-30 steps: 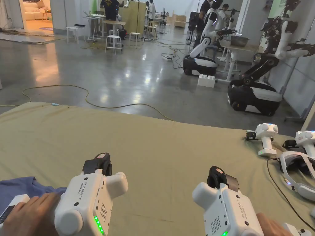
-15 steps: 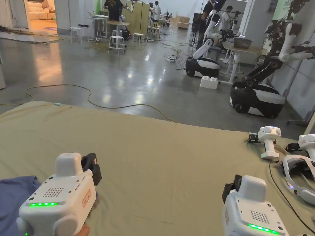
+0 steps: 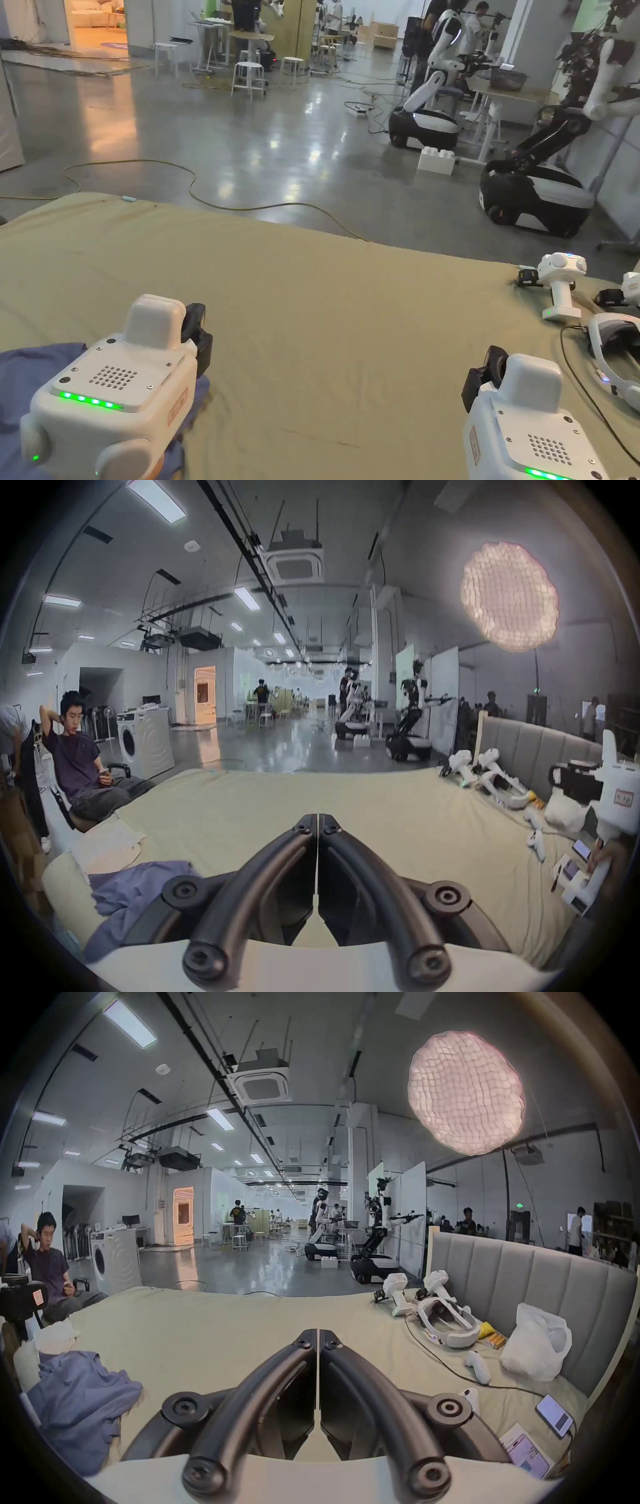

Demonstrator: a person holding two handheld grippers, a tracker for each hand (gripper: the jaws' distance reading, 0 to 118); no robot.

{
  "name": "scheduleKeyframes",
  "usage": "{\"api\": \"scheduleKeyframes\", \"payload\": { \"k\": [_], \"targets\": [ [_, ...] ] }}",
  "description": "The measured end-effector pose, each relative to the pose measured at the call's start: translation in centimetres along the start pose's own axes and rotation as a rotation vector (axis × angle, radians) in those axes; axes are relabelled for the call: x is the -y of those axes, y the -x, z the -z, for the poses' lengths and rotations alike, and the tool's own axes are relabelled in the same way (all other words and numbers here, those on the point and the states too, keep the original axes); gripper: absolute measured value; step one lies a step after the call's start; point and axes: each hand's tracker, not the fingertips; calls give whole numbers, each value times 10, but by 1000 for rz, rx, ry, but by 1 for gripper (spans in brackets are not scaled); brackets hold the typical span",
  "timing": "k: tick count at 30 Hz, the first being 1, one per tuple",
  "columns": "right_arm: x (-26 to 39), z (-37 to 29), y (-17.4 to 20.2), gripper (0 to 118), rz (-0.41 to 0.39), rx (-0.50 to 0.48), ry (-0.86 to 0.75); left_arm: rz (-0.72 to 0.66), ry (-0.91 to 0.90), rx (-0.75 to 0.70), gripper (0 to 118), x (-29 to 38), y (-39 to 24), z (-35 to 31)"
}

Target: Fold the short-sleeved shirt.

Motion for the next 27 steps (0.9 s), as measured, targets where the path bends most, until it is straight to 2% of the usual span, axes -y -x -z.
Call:
{"api": "scheduleKeyframes", "payload": {
  "k": [3,12,16,19,20,22,23,24,27],
  "targets": [
    [0,0,8,1,-19,-34,20,14,76,-77,1,13,34,-12],
    [18,4,41,1,-54,-98,79,-104,406,-243,1,66,184,-27],
    [26,8,52,1,-61,-118,112,-138,540,-251,4,96,229,-18],
    [31,12,58,1,-69,-127,138,-191,622,-198,25,117,249,-3],
    [33,13,60,2,-76,-124,146,-208,641,-185,39,124,253,3],
    [35,14,64,2,-89,-108,161,-242,674,-152,51,135,257,15],
    [36,14,64,2,-91,-106,165,-277,685,-133,64,142,258,20],
    [38,14,65,2,-95,-107,170,-310,718,-117,69,149,259,29],
    [42,14,65,2,-118,-105,188,-360,787,-60,69,171,256,49]
  ]
}}
